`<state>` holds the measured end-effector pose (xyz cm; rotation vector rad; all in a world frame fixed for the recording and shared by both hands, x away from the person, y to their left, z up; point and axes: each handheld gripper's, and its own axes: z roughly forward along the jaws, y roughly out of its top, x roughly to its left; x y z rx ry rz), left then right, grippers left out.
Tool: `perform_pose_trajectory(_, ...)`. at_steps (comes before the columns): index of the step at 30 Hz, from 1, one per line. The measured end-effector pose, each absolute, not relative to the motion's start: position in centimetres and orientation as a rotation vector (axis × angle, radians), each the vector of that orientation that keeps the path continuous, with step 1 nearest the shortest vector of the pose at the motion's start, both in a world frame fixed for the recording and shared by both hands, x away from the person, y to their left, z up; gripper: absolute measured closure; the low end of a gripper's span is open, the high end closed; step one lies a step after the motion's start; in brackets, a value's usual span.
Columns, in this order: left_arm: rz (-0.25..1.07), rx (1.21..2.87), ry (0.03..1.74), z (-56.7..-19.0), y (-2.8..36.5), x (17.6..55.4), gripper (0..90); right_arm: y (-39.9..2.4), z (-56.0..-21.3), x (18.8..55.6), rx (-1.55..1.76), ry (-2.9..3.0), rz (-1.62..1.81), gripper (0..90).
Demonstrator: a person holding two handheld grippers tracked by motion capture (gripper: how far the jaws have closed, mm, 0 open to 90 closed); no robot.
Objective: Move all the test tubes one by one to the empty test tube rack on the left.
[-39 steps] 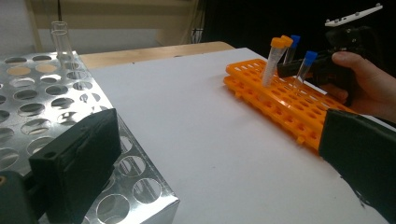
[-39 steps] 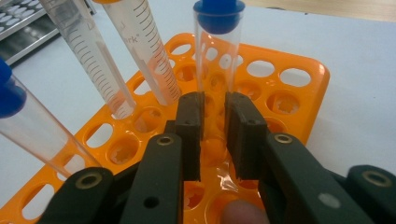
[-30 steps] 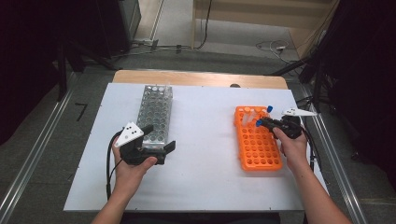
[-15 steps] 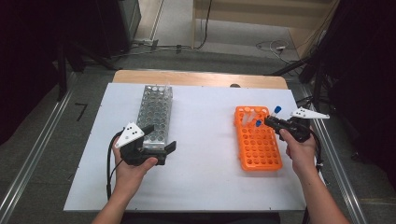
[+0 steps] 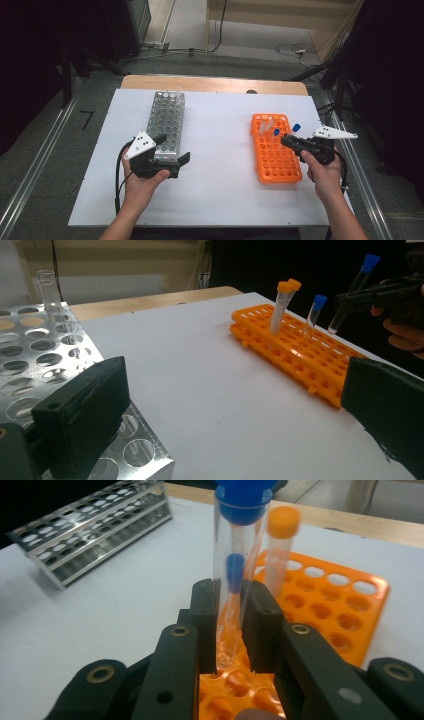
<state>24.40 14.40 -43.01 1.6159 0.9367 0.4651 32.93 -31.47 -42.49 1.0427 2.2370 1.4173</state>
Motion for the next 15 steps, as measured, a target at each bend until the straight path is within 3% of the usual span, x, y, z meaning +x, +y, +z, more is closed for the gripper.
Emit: perform_pose_trajectory(15, 0.415, 1.646, 0.850, -42.5, 12.3, 23.7, 1.8, -26.7, -42.2, 30.0, 0.859, 2.368, 1.536, 74.7)
